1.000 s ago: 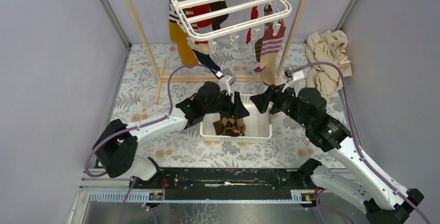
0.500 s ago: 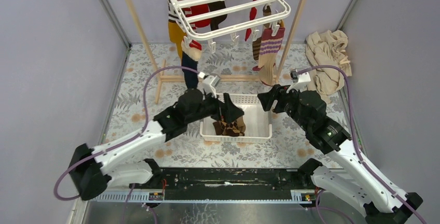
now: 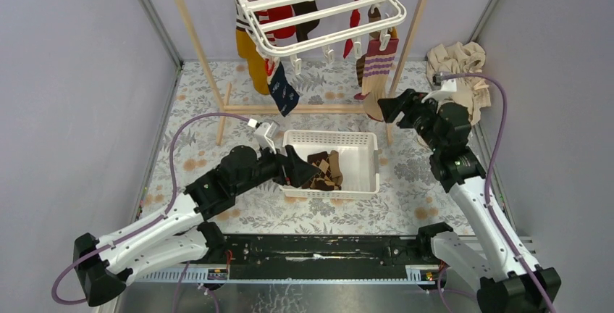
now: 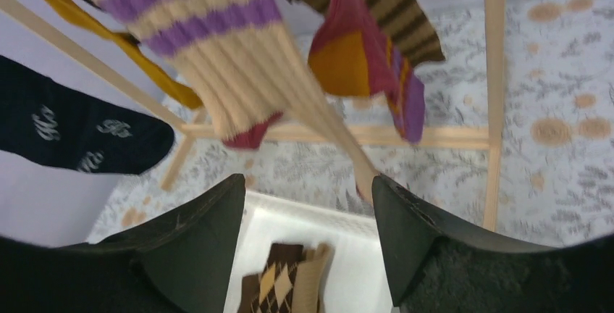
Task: Remove the socks clipped to the hanger
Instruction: Remove the sock from the hanger.
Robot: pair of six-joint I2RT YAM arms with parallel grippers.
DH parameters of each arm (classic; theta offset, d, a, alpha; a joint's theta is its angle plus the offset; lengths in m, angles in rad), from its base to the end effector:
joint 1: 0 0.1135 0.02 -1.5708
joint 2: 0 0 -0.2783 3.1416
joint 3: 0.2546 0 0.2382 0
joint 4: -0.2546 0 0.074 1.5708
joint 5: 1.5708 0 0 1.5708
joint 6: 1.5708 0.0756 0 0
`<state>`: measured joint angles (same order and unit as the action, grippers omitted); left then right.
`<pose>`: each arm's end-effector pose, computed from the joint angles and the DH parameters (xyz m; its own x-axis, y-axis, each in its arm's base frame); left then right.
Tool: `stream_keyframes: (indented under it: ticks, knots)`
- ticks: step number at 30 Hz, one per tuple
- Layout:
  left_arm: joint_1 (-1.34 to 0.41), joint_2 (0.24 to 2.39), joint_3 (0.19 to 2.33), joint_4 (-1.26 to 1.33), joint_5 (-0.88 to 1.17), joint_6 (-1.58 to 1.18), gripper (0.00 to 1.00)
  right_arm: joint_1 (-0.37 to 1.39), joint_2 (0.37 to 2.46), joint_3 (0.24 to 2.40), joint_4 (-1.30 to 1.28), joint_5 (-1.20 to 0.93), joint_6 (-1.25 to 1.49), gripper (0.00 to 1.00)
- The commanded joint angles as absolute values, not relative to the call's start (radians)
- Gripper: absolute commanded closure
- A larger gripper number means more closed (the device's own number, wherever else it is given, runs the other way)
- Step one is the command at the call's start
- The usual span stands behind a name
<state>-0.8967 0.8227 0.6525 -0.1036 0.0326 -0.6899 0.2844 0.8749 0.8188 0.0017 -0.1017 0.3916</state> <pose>0.1304 -0.1672 0.2971 -0.6396 -0.2185 -0.7370 0.5100 0.5967 -0.6195 0.2129 0.0702 0.3659 -0.1919 0.3395 -0.9208 -0.3280 0.8621 0.3862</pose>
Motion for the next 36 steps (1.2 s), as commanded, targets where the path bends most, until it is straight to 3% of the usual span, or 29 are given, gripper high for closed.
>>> stream_keyframes:
  ticks: [1,8,18,25,30,36]
  knots:
    - [-0.9,0.783,0.64,-0.127,0.005,-0.706,0.01,0.177,0.927,0.835,0.283,-0.353,0.467,0.29]
    - [-0.901,0.742,0.628,-0.142,0.008,-0.703,0.01,0.101,1.095,0.875,0.451,-0.539,0.534,0.33]
    - [-0.901,0.758,0.618,-0.117,0.034,-0.7,0.01,0.1,1.17,0.854,0.612,-0.615,0.603,0.4]
    - [-0.901,0.782,0.615,-0.092,0.049,-0.702,0.01,0.1,1.195,0.866,0.646,-0.638,0.621,0.52]
    - [-0.902,0.793,0.619,-0.082,0.052,-0.703,0.01,0.1,1.207,0.861,0.678,-0.677,0.657,0.7]
    - [-0.904,0.823,0.648,-0.06,0.033,-0.68,0.01,0.101,1.167,0.827,0.665,-0.686,0.682,0.8]
